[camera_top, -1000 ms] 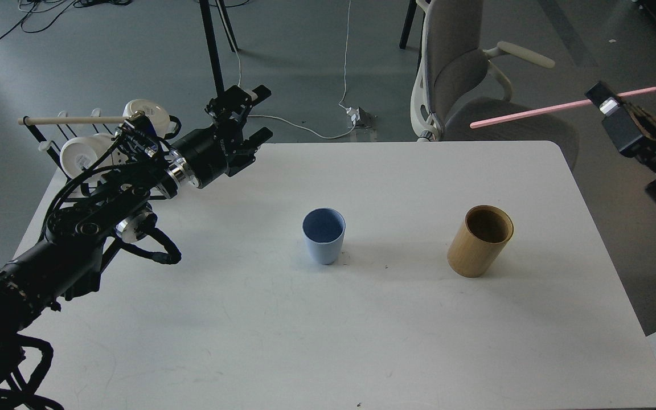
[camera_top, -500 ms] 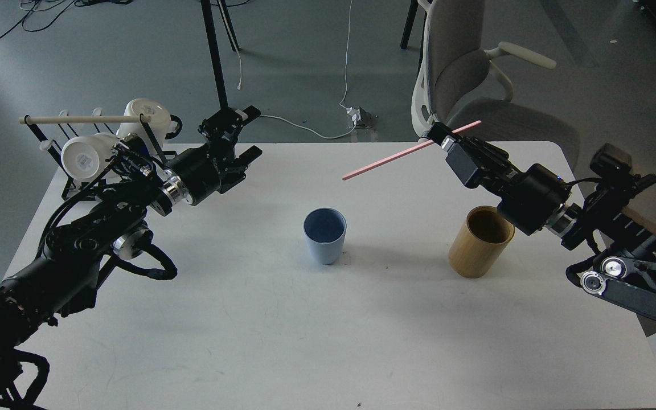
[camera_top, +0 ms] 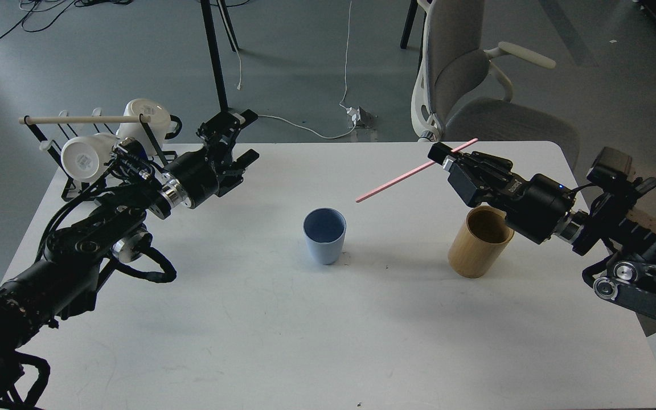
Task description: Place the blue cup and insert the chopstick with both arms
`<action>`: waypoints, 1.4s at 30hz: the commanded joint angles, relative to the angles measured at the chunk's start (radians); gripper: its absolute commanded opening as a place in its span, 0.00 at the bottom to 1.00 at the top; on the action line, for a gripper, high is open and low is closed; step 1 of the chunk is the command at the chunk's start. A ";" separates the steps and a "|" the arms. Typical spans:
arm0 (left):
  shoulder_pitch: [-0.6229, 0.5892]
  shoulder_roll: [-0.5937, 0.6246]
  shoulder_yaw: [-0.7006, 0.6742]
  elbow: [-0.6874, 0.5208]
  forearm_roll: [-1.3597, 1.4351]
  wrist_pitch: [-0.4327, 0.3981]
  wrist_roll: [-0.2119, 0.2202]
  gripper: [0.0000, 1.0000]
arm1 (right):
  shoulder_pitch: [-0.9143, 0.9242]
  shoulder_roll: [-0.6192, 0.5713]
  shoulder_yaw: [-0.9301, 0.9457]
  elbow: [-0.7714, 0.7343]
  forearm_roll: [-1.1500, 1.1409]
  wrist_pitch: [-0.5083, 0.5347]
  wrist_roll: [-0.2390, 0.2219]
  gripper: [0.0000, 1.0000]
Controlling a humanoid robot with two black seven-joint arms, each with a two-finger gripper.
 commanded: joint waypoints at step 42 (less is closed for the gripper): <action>-0.003 0.006 -0.003 0.021 -0.055 -0.014 0.000 0.99 | -0.001 0.298 0.098 -0.163 0.221 0.000 0.000 0.89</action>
